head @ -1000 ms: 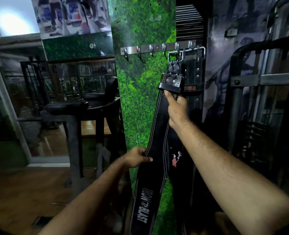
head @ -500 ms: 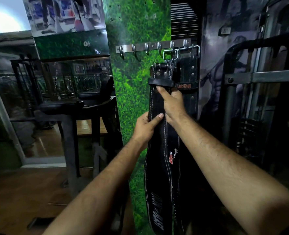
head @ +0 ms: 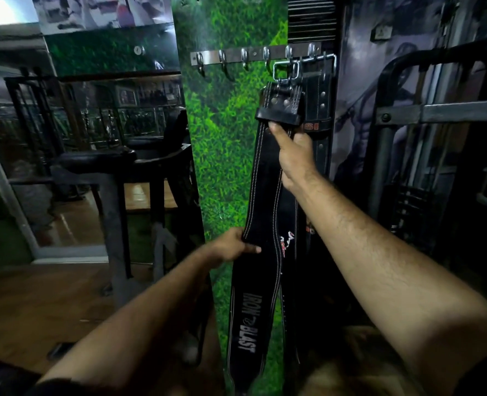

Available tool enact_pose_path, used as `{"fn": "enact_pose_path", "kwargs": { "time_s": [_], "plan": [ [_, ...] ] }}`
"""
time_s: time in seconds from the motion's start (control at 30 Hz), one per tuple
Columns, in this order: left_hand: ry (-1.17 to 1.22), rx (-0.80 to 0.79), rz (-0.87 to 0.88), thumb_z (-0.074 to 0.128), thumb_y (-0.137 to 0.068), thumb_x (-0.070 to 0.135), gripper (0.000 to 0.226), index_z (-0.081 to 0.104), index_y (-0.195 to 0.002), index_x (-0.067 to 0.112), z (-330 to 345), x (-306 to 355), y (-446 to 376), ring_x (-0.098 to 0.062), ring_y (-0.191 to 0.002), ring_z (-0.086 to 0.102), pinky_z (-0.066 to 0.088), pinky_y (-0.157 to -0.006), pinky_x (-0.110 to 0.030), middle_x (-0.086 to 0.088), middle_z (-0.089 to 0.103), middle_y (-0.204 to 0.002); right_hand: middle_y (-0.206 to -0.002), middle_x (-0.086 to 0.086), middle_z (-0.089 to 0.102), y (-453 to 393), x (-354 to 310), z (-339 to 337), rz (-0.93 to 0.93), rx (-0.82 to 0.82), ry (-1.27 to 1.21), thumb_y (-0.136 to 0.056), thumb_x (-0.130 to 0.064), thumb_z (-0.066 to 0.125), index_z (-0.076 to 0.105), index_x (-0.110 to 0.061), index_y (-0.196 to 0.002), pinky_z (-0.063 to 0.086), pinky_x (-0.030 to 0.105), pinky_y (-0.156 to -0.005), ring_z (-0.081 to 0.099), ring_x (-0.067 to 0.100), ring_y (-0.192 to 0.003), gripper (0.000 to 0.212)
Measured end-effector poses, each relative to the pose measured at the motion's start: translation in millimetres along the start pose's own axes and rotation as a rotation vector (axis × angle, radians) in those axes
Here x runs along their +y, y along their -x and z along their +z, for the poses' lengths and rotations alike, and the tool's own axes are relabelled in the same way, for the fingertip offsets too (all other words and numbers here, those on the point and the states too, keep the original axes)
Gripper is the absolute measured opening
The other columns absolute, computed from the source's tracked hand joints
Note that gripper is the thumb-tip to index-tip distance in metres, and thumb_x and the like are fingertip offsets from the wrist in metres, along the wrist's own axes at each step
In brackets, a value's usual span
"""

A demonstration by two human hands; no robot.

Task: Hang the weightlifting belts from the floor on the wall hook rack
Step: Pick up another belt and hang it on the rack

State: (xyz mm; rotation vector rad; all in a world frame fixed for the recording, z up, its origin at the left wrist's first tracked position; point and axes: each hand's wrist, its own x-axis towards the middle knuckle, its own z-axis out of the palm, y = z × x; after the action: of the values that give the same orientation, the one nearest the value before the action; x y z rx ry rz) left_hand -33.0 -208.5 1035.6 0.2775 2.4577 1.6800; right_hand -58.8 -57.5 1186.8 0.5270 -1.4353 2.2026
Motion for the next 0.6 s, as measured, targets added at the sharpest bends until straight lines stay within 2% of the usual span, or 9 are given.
{"fn": "enact_pose_path", "kwargs": {
  "time_s": [0.1,0.17,0.23,0.3,0.37,0.43,0.5,0.53,0.6],
  "plan": [
    [0.134,0.013,0.176,0.063,-0.094,0.006,0.025,0.063,-0.118,0.001,-6.6,45.6,-0.3,-0.020,-0.095,0.069,0.058,-0.088,-0.033,-0.013,0.072,-0.113,-0.090,-0.011,0.068,-5.2,-2.3,3.5,-0.019,0.040,0.007,-0.094,-0.013,0.066,0.066,-0.012,-0.107,0.046,0.005,-0.067,0.063,-0.011,-0.073,0.013],
    [0.232,0.096,0.302,0.058,-0.097,0.007,0.023,0.060,-0.119,0.003,-3.0,69.5,1.5,-0.017,-0.093,0.070,0.057,-0.089,-0.032,-0.009,0.072,-0.109,-0.086,-0.013,0.068,-6.9,-0.7,4.5,-0.018,0.055,0.012,-0.094,-0.016,0.067,0.067,-0.013,-0.101,0.047,0.009,-0.069,0.063,-0.009,-0.074,0.008],
    [0.269,0.198,0.377,0.057,-0.099,0.013,0.019,0.060,-0.114,0.003,-1.4,77.9,-2.1,-0.018,-0.093,0.068,0.056,-0.089,-0.035,-0.011,0.071,-0.107,-0.082,-0.015,0.066,-7.3,-3.0,7.1,-0.026,0.066,0.028,-0.093,-0.020,0.069,0.066,-0.015,-0.093,0.047,0.010,-0.070,0.061,-0.008,-0.072,0.006],
    [0.251,0.297,0.427,0.062,-0.094,0.031,0.032,0.058,-0.101,0.000,0.1,79.3,-6.6,-0.024,-0.089,0.061,0.053,-0.084,-0.043,-0.017,0.067,-0.099,-0.083,-0.015,0.067,-7.7,-6.5,9.7,-0.056,0.058,0.063,-0.094,-0.022,0.068,0.064,-0.019,-0.089,0.048,0.012,-0.073,0.061,-0.007,-0.075,0.007],
    [0.231,0.395,0.463,0.062,-0.087,0.043,0.047,0.052,-0.092,-0.002,3.6,80.8,-7.8,-0.023,-0.081,0.050,0.045,-0.074,-0.043,-0.012,0.057,-0.088,-0.085,-0.014,0.067,-3.5,-2.0,7.4,-0.096,0.019,0.178,-0.096,-0.027,0.065,0.061,-0.023,-0.087,0.048,0.017,-0.078,0.060,-0.004,-0.078,0.010],
    [0.248,0.450,0.518,0.061,-0.089,0.040,0.049,0.052,-0.095,-0.008,5.9,88.0,-7.5,-0.022,-0.081,0.049,0.044,-0.073,-0.043,-0.010,0.057,-0.087,-0.076,-0.014,0.060,8.4,15.5,-0.1,-0.112,-0.041,0.308,-0.097,-0.031,0.062,0.054,-0.025,-0.078,0.047,0.020,-0.070,0.054,-0.004,-0.067,0.021],
    [0.236,0.488,0.537,0.058,-0.092,0.034,0.044,0.055,-0.097,-0.009,6.3,97.2,-7.5,-0.022,-0.079,0.055,0.049,-0.071,-0.046,-0.015,0.061,-0.086,-0.065,-0.009,0.046,23.2,36.2,-8.4,-0.113,-0.054,0.380,-0.095,-0.041,0.059,0.044,-0.025,-0.071,0.041,0.034,-0.060,0.043,0.003,-0.059,0.033],
    [0.227,0.505,0.549,0.058,-0.091,0.034,0.043,0.056,-0.097,-0.008,5.6,99.7,-8.4,-0.022,-0.079,0.057,0.051,-0.071,-0.048,-0.015,0.063,-0.087,-0.065,-0.006,0.044,27.4,44.8,-11.5,-0.121,-0.037,0.414,-0.093,-0.049,0.057,0.044,-0.025,-0.073,0.039,0.038,-0.059,0.042,0.007,-0.060,0.034],
    [0.267,0.542,0.555,0.057,-0.092,0.033,0.035,0.058,-0.092,-0.002,3.9,104.4,-10.0,-0.022,-0.078,0.056,0.051,-0.071,-0.047,-0.013,0.062,-0.085,-0.069,-0.004,0.051,36.6,56.3,-16.0,-0.156,-0.010,0.525,-0.088,-0.060,0.053,0.051,-0.022,-0.087,0.044,0.041,-0.062,0.049,0.013,-0.064,0.037]
  ]
}}
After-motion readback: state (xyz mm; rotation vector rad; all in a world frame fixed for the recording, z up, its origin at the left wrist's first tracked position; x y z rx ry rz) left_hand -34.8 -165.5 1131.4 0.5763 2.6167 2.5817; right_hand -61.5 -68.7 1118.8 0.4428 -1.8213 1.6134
